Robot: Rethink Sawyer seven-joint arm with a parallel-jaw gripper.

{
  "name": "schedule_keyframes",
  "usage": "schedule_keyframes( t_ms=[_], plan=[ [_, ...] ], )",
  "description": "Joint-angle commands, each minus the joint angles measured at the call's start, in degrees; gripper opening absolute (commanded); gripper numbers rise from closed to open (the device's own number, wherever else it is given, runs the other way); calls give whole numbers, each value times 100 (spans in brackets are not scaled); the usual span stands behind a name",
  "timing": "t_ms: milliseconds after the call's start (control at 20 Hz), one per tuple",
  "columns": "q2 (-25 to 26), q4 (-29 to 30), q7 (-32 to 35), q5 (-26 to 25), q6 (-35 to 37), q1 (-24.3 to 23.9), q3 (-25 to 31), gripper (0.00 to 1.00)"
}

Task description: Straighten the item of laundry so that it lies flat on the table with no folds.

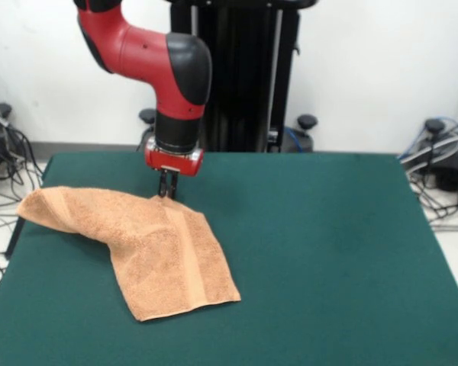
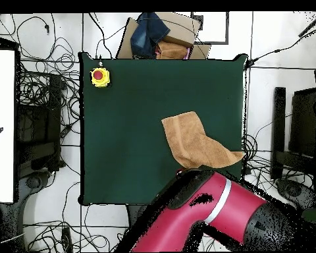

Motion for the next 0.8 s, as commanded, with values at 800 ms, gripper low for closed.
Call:
schedule_keyframes(
  t_ms=[800],
  plan=[
    [-300, 838, 1914, 2047, -932, 1560, 264, 0]
  ],
)
